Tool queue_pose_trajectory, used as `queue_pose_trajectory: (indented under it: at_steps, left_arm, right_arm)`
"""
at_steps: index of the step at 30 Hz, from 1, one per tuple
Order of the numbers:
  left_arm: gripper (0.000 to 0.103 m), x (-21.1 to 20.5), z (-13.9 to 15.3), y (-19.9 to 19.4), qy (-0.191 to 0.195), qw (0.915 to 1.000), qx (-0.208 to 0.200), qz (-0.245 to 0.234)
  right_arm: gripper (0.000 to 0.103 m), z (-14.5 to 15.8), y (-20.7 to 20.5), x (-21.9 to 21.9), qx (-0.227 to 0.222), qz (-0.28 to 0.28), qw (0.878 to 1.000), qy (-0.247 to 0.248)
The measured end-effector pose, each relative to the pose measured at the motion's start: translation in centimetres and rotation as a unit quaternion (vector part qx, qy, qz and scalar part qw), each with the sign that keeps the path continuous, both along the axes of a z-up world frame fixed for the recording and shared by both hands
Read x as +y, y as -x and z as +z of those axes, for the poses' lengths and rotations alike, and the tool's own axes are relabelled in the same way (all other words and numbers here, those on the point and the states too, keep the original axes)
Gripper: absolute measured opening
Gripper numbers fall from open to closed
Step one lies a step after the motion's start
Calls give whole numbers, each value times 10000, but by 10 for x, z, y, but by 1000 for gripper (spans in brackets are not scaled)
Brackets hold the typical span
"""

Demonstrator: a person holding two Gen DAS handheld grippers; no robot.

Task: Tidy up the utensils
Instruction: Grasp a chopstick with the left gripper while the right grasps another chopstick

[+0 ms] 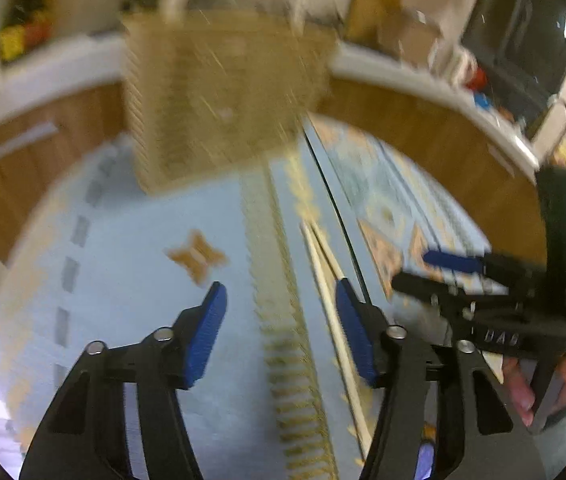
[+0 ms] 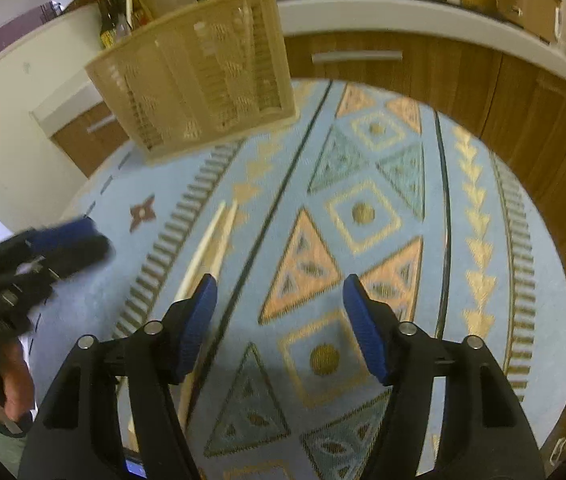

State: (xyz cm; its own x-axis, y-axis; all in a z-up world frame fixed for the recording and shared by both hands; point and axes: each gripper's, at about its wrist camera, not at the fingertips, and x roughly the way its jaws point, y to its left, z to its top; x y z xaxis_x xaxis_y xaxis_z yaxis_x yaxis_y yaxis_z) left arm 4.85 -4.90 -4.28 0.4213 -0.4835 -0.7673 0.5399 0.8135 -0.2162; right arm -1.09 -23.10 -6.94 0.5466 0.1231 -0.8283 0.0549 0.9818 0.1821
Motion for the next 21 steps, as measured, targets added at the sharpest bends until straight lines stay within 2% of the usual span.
queue_pose_trajectory:
  at_steps: [2,4,9,14,16,21]
  left_arm:
    - [45,-12,-14,-2,-138,9993,270,-237]
    - [40,-22,-21,-1,-329,9981,358,-366]
    - [38,-46,-25,2,-1000,9934,200,-517]
    - [19,-59,-28,5,-1572,9865,-56,-461]
    - [8,-59,-25,4,-1592,9861,-75,-467]
    - [4,-53,-23,1,-1410,9896,-51,-280]
  right_arm:
    - [58,-4,2,-3,68,-37,10000,-25]
    - [58,-5,3,-6,107,-44,9999,-95]
    - [57,-1,4,-8,136,6,9999,-89]
    - [52,0,6,-9,201,49,9998,-44]
    - [52,1,8,-10,212,83,9996,-143]
    - [51,5,7,-1,331,278,9983,-399]
